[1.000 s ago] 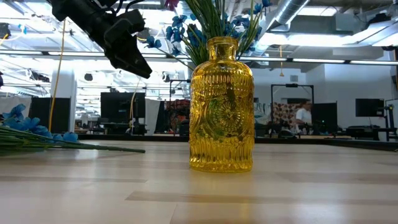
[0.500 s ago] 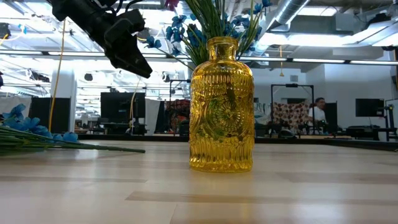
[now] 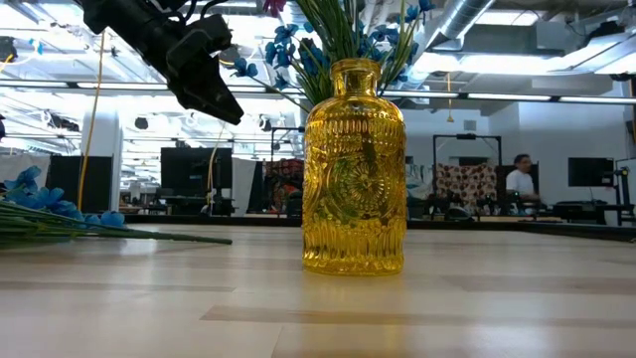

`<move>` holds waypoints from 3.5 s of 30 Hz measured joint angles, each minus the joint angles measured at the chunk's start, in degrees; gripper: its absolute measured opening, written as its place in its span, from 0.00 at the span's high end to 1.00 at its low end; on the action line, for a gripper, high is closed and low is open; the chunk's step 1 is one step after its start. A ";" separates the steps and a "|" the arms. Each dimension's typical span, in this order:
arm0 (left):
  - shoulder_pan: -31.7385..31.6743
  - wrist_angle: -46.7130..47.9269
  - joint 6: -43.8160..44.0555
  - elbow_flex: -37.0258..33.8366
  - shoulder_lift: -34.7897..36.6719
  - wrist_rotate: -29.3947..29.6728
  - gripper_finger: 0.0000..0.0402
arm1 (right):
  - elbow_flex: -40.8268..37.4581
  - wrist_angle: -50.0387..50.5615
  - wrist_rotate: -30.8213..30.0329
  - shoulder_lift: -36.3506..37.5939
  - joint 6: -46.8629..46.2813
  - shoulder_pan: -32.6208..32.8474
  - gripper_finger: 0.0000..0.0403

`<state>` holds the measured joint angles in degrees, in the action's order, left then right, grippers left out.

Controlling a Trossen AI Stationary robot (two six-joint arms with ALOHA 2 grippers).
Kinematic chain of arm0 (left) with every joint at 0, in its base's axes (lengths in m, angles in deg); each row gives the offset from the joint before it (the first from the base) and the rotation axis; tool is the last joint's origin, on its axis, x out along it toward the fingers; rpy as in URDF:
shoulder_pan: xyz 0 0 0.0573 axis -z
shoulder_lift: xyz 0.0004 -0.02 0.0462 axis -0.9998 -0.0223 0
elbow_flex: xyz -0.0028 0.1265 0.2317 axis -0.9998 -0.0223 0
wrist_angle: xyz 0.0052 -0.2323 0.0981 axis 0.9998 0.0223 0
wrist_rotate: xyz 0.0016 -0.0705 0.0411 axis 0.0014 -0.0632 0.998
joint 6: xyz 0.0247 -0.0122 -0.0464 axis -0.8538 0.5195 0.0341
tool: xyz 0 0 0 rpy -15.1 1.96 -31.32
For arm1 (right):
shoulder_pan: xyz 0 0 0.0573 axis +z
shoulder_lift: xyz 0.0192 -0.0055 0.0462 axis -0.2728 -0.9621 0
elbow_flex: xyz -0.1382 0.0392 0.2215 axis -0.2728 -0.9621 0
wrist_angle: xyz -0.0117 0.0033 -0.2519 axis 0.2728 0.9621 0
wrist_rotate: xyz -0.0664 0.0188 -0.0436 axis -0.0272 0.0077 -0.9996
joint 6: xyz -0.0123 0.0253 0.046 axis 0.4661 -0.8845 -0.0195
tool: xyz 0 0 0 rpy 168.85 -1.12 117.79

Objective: Sort flowers into vase by color
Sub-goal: Put the top violet flower into the yellow crystal vase

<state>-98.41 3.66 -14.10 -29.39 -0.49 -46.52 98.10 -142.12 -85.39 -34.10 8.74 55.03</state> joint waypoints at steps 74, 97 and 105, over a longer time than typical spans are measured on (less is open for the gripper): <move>0.02 -0.85 0.26 0.00 0.00 0.02 0.44 | -13.58 8.76 9.03 0.06 -18.03 -10.83 0.80; 0.71 1.29 1.27 0.00 0.02 -1.60 0.44 | -13.56 8.76 8.91 0.07 -18.04 -10.79 0.40; 5.11 7.64 1.36 3.51 0.02 -1.31 0.44 | -13.54 9.21 7.28 0.07 -18.04 -10.75 0.40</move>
<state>-93.31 11.30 -12.74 -25.88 -0.47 -47.83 84.56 -132.91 -78.11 -34.03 -9.30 44.28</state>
